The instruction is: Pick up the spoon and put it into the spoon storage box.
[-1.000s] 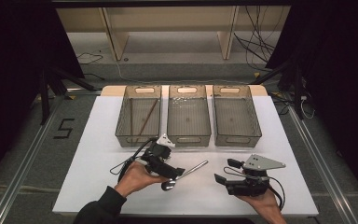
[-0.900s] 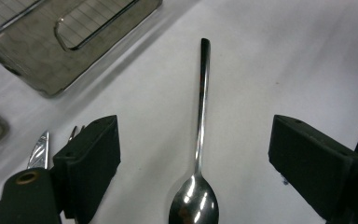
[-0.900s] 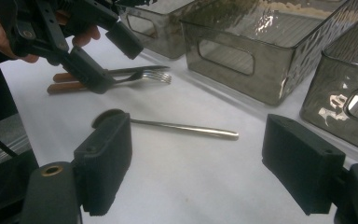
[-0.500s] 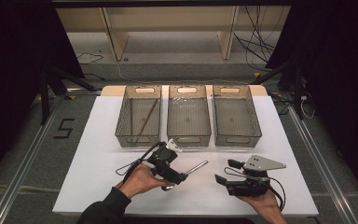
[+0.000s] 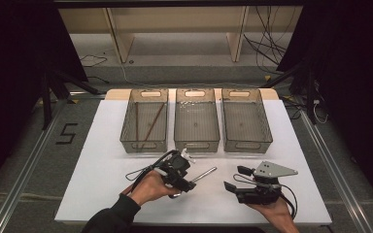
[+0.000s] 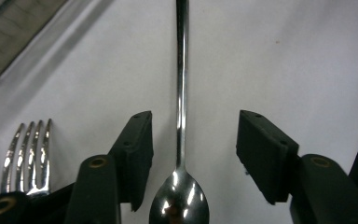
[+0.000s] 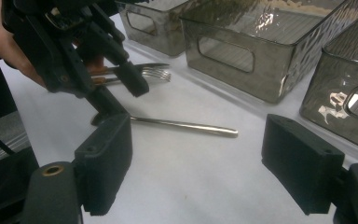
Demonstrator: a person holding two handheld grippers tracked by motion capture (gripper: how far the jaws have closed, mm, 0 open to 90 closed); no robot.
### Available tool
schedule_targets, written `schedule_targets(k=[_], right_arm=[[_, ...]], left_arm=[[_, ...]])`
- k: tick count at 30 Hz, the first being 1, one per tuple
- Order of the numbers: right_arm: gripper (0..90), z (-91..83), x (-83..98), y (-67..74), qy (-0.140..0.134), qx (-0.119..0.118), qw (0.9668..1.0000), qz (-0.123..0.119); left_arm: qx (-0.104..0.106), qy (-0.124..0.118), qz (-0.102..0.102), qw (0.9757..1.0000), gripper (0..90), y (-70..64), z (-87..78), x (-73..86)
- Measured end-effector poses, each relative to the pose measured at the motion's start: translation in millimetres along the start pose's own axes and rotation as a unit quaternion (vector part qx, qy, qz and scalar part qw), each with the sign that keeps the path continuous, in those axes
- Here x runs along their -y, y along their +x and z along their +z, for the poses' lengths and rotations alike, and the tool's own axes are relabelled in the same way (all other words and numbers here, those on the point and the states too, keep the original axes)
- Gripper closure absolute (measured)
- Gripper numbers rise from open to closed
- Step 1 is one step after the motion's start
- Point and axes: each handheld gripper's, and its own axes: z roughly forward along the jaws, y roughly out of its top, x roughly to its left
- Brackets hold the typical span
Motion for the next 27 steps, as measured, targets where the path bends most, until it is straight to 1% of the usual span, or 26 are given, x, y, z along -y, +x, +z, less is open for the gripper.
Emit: schedule_targets(k=[2,3,6,8,10,13,16,17,18,21,24,27], right_arm=[[25.5,0.2,-0.1,0.5,-0.001,0.0,1.0,-0.002],[25.5,0.5,-0.1,1.1,0.0,-0.001,1.0,-0.001],[25.6,1.2,-0.3,1.6,0.001,-0.001,1.0,-0.003],[25.6,1.2,-0.2,1.5,0.002,-0.001,1.0,-0.004],[25.7,1.6,0.0,1.2,0.002,-0.001,1.0,-0.004],[25.9,1.7,0.0,1.5,0.002,-0.002,1.0,-0.004],[25.9,1.8,-0.1,1.8,0.003,-0.001,1.0,-0.005],[25.9,1.8,-0.1,1.8,0.002,-0.001,1.0,-0.005],[25.9,1.7,-0.2,2.0,0.002,-0.001,1.0,-0.005],[26.0,1.4,-0.4,2.4,0.002,-0.001,1.0,-0.006],[26.1,1.5,-0.4,2.4,0.003,-0.001,1.0,-0.007],[26.1,1.6,-0.5,2.6,0.003,0.0,1.0,-0.007]], left_arm=[[-0.003,0.007,-0.001,1.0,48.6,-1.1,3.9,0.2],[-0.003,0.014,0.004,0.9999,50.4,-0.3,5.3,0.2],[-0.009,0.024,0.002,0.9997,54.5,1.3,9.9,1.1],[-0.003,0.033,0.002,0.9995,57.9,3.2,11.4,1.2],[-0.004,0.035,-0.001,0.9994,60.3,3.7,13.3,1.1],[-0.006,0.047,0.005,0.9988,62.1,3.5,16.1,0.3],[-0.012,0.056,0.015,0.9982,65.8,1.1,18.5,-0.6],[-0.013,0.06,0.013,0.9981,66.6,0.2,19.0,-1.1],[-0.015,0.061,0.018,0.9978,66.9,0.3,19.1,-1.7],[-0.019,0.064,0.016,0.9977,70.0,0.1,19.4,-2.5],[-0.021,0.066,0.016,0.9975,71.0,-0.4,19.7,-3.1],[-0.028,0.069,0.02,0.997,72.5,-1.7,20.1,-3.7]])
